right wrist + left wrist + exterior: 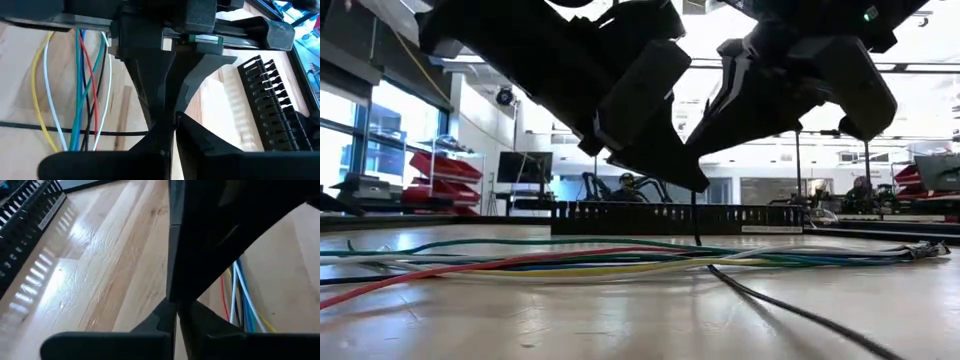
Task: Ziptie cables
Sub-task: Wrap the colored loose cables with the black zip tie
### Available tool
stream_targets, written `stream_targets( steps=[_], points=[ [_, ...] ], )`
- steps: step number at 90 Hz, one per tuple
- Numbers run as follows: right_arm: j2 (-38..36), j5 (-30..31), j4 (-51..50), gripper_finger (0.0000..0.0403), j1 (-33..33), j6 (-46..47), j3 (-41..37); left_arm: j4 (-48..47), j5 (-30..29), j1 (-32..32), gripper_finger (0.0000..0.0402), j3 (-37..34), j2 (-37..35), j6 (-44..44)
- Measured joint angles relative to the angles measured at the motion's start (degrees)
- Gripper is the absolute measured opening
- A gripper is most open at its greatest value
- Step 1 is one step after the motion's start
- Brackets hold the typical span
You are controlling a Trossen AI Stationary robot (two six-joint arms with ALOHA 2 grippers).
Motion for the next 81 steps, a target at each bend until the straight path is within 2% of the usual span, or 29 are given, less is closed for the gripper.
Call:
stream_targets(
  steps=[8, 15, 36, 41, 46, 53, 67, 75, 81],
  points=[
    [-0.1, -0.4, -0.1, 0.0006, 0.0, -0.1, 0.0, 0.0, 0.0, 0.0, 0.0, 0.0, 0.0, 0.0],
    [-0.9, -1.8, -1.7, 0.0027, -0.1, 0.3, 0.0, 0.1, -0.1, 0.0, 0.0, 0.0, 0.0, 0.0],
    [-6.9, -2.9, -11.3, 0.0143, 0.1, 7.1, 0.0, 0.2, -0.2, 0.0, 0.0, 0.0, 0.0, 0.1],
    [-8.6, -2.2, -10.8, 0.0165, 0.5, 9.5, -2.1, 0.2, -0.3, 0.0, 0.0, 0.0, 0.0, 0.5],
    [-10.4, 0.5, -5.3, 0.0178, 1.6, 11.3, -7.2, 0.5, -0.4, 0.0, 0.0, 0.0, 0.0, 1.1],
    [-11.9, 2.5, 10.2, 0.0184, 3.1, 13.0, -16.5, 0.6, -0.7, 0.0, 0.0, 0.0, 0.0, 1.4],
    [-10.0, -2.5, 47.3, 0.0176, 3.1, 14.4, -31.5, 1.4, -0.5, 0.3, 0.0, 0.0, 0.0, 3.7],
    [-7.7, -1.4, 58.4, 0.0165, 2.8, 12.3, -34.6, 3.9, 0.4, 0.8, 0.0, 0.0, 0.0, 6.1],
    [-6.5, -1.7, 61.7, 0.0156, 2.4, 8.7, -34.7, 6.5, 2.2, 1.3, 0.0, 0.0, 0.0, 7.7]
  ],
)
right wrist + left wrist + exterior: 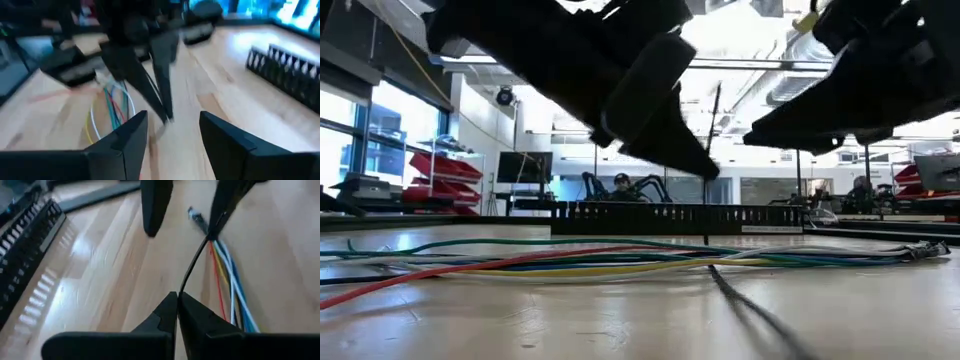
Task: Ziptie cables
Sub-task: Wrap the colored loose cables with the black zip tie
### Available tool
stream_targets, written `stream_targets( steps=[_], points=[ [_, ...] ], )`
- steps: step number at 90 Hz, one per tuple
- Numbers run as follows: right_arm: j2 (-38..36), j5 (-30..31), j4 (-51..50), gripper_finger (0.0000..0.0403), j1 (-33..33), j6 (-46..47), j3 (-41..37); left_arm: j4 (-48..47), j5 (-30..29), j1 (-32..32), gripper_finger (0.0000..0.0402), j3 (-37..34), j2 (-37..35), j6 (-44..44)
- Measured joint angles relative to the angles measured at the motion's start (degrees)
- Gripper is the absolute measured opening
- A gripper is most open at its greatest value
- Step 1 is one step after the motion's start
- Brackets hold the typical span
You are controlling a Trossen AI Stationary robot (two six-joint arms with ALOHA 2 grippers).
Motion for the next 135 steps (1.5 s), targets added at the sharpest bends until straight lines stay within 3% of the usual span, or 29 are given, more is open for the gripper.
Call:
stream_targets(
  steps=[26, 57, 101, 123, 135],
  points=[
    [4.0, -0.2, 0.0, 0.0128, -1.1, -4.4, 3.3, 1.7, 4.1, 1.8, 0.0, 0.0, 0.0, -0.1],
    [3.9, 0.8, 2.2, 0.0076, -2.0, -5.3, 3.0, 1.8, 4.1, 2.0, 0.0, 0.0, 0.0, -1.1],
    [3.9, -3.5, 1.9, 0.0005, -3.4, -4.3, 3.0, 1.8, 3.9, 2.0, 0.0, 0.0, 0.0, -1.2],
    [4.0, -2.8, 1.2, 0.0, -3.4, -3.2, 3.0, 1.0, 3.9, 1.9, 0.0003, 0.0, 0.0, -1.6],
    [4.0, -2.9, 1.2, 0.0, -3.8, -2.1, 3.1, -2.0, 4.3, 0.6, 0.0026, 0.0, -1.3, -0.7]
  ],
)
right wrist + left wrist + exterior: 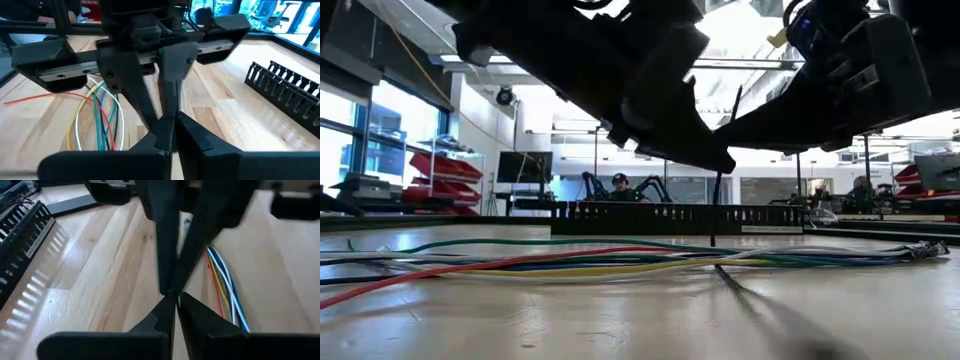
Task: Ziptie cables
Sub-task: Wrap the colored loose cables with the black zip tie
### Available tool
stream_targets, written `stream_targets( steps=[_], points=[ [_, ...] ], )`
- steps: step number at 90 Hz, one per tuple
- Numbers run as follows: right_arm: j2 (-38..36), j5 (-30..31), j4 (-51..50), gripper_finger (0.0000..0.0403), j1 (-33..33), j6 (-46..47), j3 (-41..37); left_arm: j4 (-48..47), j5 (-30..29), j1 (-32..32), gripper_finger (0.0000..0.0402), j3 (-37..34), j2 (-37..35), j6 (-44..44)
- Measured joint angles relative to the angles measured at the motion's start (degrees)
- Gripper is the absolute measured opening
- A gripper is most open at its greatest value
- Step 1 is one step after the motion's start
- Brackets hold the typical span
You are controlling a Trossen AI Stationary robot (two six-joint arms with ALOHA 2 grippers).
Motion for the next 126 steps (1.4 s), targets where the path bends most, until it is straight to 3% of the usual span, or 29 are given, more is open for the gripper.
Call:
stream_targets(
  steps=[17, 32, 47, 72, 88, 99, 126],
  points=[
    [0.0, 0.5, -1.5, 0.0, -1.3, 2.7, 0.0, -10.2, 1.3, -3.3, 0.0075, 0.0, -4.1, -0.7],
    [0.0, 0.0, -3.2, 0.0, -2.0, 4.5, 1.1, -16.9, 1.6, -6.3, 0.0094, 0.0, -5.7, -1.1],
    [0.0, -3.0, -12.3, 0.0, -4.2, 7.2, 4.4, -19.4, 10.8, -9.2, 0.0091, 0.0, -4.3, 6.1],
    [0.0, -11.0, -24.4, 0.0, -10.2, 7.7, 9.5, -14.3, 13.2, -12.5, 0.0088, 0.0, 0.1, 19.7],
    [0.0, -16.1, -26.5, 0.0, -14.7, 10.5, 9.3, -9.1, 6.7, -13.5, 0.0088, 0.0, 3.4, 25.4],
    [0.0, -17.6, -26.8, 0.0, -16.0, 10.8, 9.3, -4.5, 4.2, -13.2, 0.01, 0.0, 5.5, 30.5],
    [0.0, -18.2, -26.2, 0.0, -16.0, 11.6, 9.3, 1.2, 6.8, -11.6, 0.0139, 0.3, 7.6, 37.5]
  ],
)
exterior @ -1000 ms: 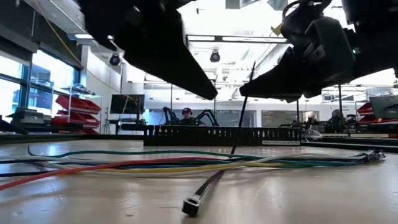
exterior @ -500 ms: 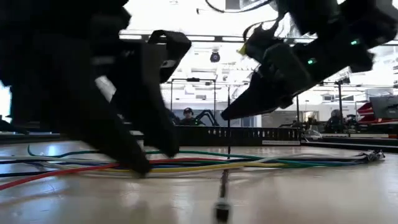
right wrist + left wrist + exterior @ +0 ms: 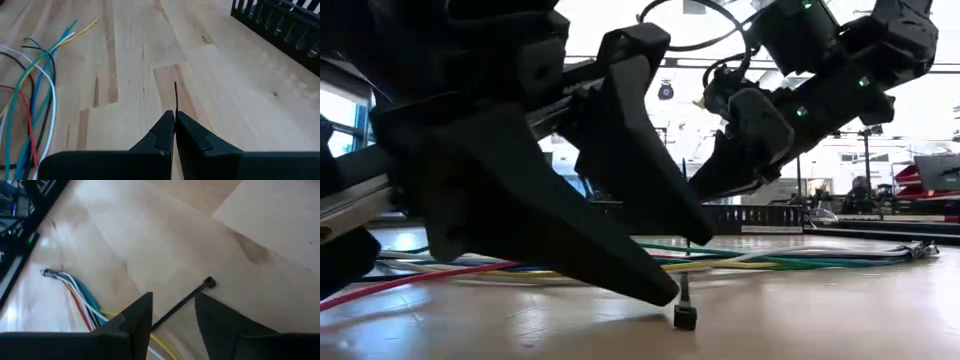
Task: Ziptie cables
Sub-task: Wrap the colored loose cables with the black zip tie
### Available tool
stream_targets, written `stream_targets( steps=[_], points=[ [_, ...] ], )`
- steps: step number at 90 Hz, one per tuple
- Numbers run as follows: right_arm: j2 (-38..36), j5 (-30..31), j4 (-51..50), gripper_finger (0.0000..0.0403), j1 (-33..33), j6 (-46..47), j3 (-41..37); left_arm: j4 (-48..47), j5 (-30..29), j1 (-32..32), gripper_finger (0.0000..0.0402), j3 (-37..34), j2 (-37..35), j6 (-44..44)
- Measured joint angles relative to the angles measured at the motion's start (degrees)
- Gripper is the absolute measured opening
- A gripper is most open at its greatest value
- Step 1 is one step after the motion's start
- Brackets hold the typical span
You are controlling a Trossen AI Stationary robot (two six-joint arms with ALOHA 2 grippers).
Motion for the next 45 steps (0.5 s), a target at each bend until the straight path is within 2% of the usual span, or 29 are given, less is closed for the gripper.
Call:
stream_targets(
  steps=[10, 35, 45],
  points=[
    [0.0, -0.2, 0.1, 0.0, 0.0, 0.2, 0.0, -0.6, -3.6, 1.1, 0.014, 0.0, 0.0, 3.7],
    [0.0, -0.8, 0.2, 0.0, 0.0, 0.2, 0.0, -4.0, -3.0, 2.4, 0.0141, 0.0, 0.0, 10.1],
    [0.0, -0.9, 0.3, 0.0, 0.0, 0.3, 0.0, -6.6, -8.3, 0.9, 0.0141, -0.1, -0.9, 17.2]
  ],
)
